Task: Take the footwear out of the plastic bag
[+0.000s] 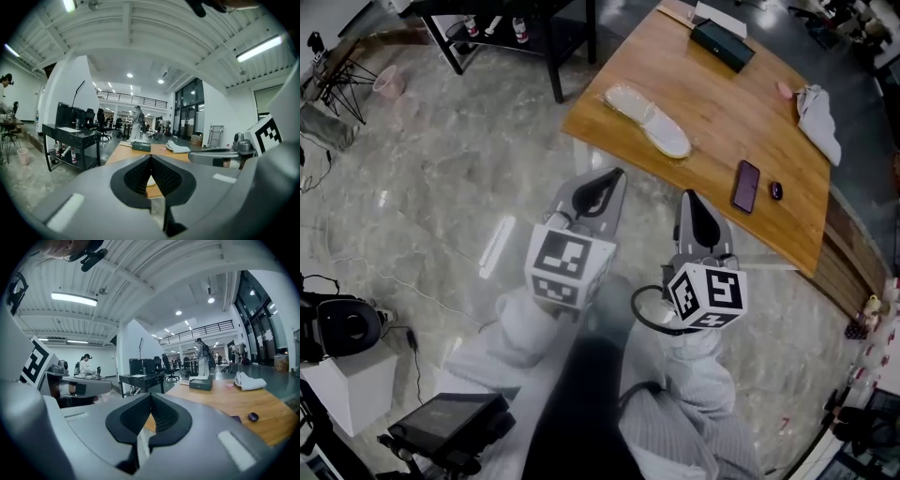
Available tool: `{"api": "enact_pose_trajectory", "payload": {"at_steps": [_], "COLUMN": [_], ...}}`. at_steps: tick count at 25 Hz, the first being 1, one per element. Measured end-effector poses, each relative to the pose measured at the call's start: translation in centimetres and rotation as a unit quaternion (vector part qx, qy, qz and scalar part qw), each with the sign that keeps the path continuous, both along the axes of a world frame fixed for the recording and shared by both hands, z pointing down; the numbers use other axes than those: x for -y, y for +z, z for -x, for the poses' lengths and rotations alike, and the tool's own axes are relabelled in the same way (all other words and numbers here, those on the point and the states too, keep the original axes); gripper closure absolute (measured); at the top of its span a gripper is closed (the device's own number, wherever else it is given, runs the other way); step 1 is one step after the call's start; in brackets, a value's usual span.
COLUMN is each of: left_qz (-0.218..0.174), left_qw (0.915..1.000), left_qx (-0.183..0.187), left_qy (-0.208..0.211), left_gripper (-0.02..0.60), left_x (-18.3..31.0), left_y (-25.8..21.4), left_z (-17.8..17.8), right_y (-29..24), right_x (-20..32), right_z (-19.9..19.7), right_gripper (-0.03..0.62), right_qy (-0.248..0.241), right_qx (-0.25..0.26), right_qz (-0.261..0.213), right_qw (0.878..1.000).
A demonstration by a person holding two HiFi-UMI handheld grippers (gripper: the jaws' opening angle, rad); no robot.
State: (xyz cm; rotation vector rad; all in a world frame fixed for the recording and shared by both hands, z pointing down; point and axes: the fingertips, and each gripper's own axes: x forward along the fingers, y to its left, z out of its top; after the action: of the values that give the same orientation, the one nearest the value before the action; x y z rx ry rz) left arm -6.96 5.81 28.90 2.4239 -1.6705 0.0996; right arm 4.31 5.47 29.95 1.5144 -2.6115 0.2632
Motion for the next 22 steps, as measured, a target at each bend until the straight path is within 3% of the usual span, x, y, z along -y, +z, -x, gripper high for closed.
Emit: {"api": "enact_pose_trajectory", "payload": {"at_steps": [6,13,18,22], "left_qz": [0.039,0.118,0.198,0.263], "left_qw": [0.9992,0.9924,0.9788,0.9619], "left_qx": [0.013,0.026,0.022,0.008], "left_qy": [0.006,0.026,0.049,0.074], "left_gripper": [0.580,0.580,0.580,0.580], "left_x": [10.2,22.9,28.2,30.7], "left_y": [3.2,7.8,11.7,14.6], "left_z": [1.4,2.3,2.4,2.9], "right_y": [3.7,7.3,10.8,14.4], "right_x": [9.4,21.1,25.8,26.5], "right_z": [0.2,1.5,0.8,-0.5], "right_gripper": [0.580,0.580,0.580,0.579], "right_qy": [0.022,0.031,0.037,0.041], "right_qx": [-0.002,-0.011,0.001,0.035], "right_qz": [0.038,0.102,0.175,0.267], "right_qw": [0.999,0.994,0.984,0.962]}}
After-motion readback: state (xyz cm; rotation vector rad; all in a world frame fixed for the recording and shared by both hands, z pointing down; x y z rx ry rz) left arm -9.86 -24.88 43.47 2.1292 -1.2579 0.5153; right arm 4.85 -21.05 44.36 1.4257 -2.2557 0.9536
